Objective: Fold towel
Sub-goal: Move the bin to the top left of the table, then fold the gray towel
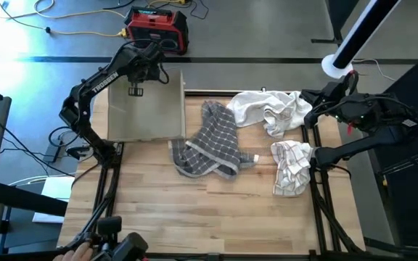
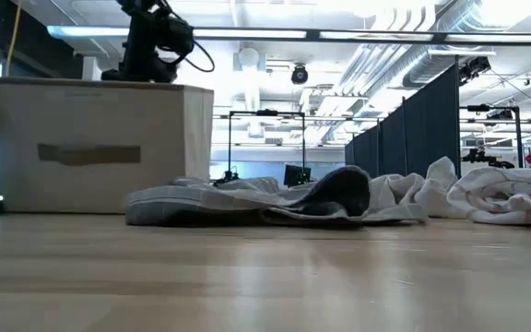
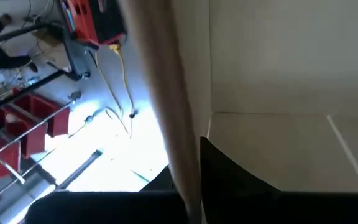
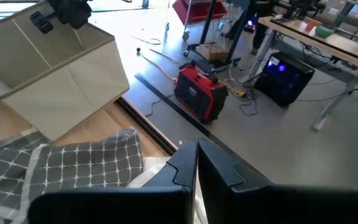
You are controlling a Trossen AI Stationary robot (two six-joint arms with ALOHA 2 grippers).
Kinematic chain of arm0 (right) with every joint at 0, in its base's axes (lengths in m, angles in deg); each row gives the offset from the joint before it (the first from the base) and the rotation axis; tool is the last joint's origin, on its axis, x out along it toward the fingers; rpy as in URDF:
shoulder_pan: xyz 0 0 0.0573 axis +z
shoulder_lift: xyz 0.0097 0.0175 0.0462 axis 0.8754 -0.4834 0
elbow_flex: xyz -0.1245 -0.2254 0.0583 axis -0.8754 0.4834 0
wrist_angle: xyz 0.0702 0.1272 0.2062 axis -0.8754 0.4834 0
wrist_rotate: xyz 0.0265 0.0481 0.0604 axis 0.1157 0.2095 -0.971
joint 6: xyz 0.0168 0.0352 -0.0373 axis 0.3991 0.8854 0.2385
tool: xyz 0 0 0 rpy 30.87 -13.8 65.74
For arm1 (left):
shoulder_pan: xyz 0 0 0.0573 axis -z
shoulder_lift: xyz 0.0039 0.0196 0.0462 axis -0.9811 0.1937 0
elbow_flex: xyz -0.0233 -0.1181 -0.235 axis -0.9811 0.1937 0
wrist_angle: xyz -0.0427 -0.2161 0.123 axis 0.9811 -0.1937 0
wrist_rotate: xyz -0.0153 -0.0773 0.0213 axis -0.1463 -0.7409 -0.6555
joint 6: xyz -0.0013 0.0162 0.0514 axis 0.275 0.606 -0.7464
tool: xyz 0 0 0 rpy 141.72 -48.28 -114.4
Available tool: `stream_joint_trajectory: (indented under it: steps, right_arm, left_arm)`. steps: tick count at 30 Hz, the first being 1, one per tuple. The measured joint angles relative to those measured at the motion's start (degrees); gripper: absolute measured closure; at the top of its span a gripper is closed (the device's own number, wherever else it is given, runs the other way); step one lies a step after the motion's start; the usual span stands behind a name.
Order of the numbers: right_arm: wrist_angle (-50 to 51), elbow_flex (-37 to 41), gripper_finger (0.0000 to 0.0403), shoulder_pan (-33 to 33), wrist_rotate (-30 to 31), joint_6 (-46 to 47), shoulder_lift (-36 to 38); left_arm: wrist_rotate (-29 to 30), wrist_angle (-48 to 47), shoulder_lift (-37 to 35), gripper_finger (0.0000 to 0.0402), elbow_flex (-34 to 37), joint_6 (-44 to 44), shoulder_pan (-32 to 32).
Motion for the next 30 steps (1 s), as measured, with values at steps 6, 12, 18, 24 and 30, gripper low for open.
stream_joint_trajectory:
  steps: [6, 12, 18, 24, 30]
  right_arm:
    - [0.0, 0.0, 0.0402, 0.0, 0.7, -0.8, 0.0]
    - [0.0, 0.0, 0.0402, 0.0, 0.4, -0.8, 0.0]
    - [0.0, 0.0, 0.0402, 0.0, -0.9, -0.2, 0.0]
    - [0.0, 0.0, 0.0402, 0.0, -3.0, 0.3, 0.0]
    - [0.0, 0.0, 0.0402, 0.0, -3.2, 1.1, 0.0]
  left_arm:
    - [-0.6, 0.9, 0.7, 0.0395, 0.0, 1.2, 0.0]
    - [0.1, 6.0, 0.6, 0.0360, 0.0, 2.2, 0.3]
    - [2.2, 13.0, 0.6, 0.0290, 0.0, 2.3, 1.2]
    - [15.7, 18.9, 0.6, 0.0224, 0.0, 2.4, 1.2]
    - [33.7, 19.9, -0.1, 0.0209, 0.0, 0.2, 3.1]
